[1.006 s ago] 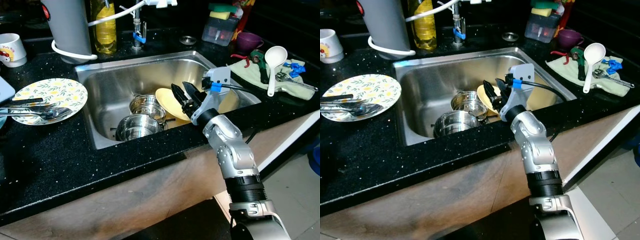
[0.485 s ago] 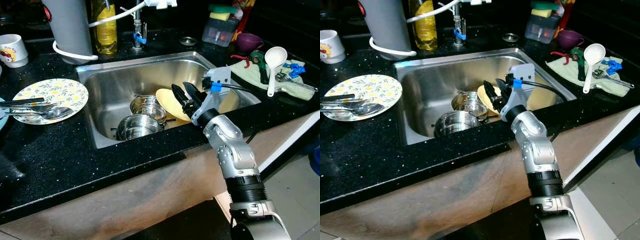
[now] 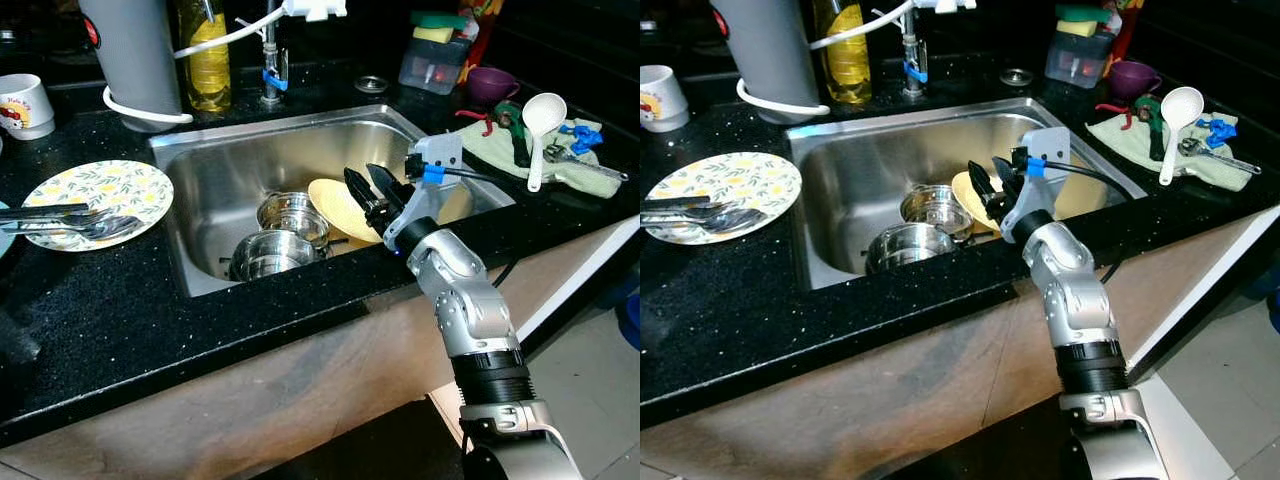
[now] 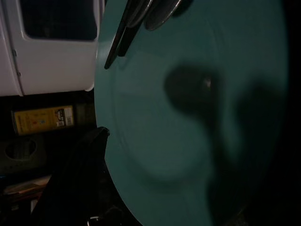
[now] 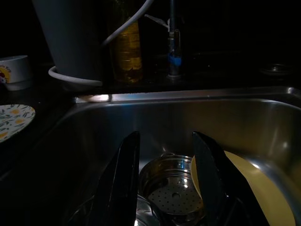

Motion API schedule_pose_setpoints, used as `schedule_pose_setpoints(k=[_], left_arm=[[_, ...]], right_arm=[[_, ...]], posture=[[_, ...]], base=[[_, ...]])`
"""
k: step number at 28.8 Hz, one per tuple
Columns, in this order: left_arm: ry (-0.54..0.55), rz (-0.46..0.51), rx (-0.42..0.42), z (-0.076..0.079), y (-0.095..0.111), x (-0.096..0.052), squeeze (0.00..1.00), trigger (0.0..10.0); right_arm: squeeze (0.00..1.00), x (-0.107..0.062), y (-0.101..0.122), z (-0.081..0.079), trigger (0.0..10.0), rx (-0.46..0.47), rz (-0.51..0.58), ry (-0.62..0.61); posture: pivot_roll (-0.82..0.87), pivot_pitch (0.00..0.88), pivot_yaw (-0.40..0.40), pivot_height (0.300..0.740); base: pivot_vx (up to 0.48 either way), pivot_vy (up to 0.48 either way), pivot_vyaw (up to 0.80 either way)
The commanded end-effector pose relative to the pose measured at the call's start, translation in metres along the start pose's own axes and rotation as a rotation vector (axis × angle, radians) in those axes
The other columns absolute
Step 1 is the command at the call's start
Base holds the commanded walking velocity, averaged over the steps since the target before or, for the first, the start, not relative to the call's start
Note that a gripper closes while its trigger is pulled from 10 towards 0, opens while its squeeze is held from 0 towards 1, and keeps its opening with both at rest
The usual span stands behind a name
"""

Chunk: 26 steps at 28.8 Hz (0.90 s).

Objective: Kitchen organization

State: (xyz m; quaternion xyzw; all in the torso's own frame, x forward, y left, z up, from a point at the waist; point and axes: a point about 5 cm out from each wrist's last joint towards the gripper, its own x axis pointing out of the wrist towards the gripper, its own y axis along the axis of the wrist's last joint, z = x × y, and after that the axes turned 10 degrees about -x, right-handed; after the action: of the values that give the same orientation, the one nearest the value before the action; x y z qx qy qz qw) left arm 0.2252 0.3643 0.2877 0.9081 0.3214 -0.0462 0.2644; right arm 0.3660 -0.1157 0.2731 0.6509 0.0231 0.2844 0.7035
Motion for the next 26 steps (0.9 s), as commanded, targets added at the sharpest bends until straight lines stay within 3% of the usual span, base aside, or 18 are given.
schedule_pose_setpoints(k=[1, 2, 3, 12, 26], left_arm=[[-0.044, -0.047, 0.003, 0.015, -0.012, 0.007, 0.00, 4.6], [-0.025, -0.038, 0.003, 0.014, -0.012, 0.007, 0.00, 3.1], [-0.005, -0.025, 0.000, 0.013, -0.012, 0.008, 0.00, 0.0], [0.028, 0.018, 0.023, 0.007, -0.008, 0.008, 0.00, 0.0], [-0.045, 0.013, 0.080, -0.015, 0.004, -0.003, 0.00, 0.0]], right_arm=[[0.00, -0.001, -0.001, 0.002, 10.0, 0.013, -0.003, -0.007], [0.00, -0.001, -0.001, 0.002, 10.0, 0.013, -0.003, -0.007], [0.00, -0.001, -0.001, 0.002, 10.0, 0.013, -0.004, -0.007], [0.00, -0.001, -0.001, 0.003, 10.0, 0.012, -0.005, -0.008], [0.00, 0.000, -0.001, 0.002, 10.0, 0.014, 0.000, -0.008]], posture=[[0.04, 0.200, -0.050, 0.740], [0.04, 0.202, -0.050, 0.740], [0.04, 0.202, -0.051, 0.740], [0.04, 0.201, -0.051, 0.740], [0.04, 0.199, -0.051, 0.740]], base=[[0.000, 0.000, 0.00], [0.000, 0.000, 0.00], [0.000, 0.000, 0.00], [0.000, 0.000, 0.00], [0.000, 0.000, 0.00]])
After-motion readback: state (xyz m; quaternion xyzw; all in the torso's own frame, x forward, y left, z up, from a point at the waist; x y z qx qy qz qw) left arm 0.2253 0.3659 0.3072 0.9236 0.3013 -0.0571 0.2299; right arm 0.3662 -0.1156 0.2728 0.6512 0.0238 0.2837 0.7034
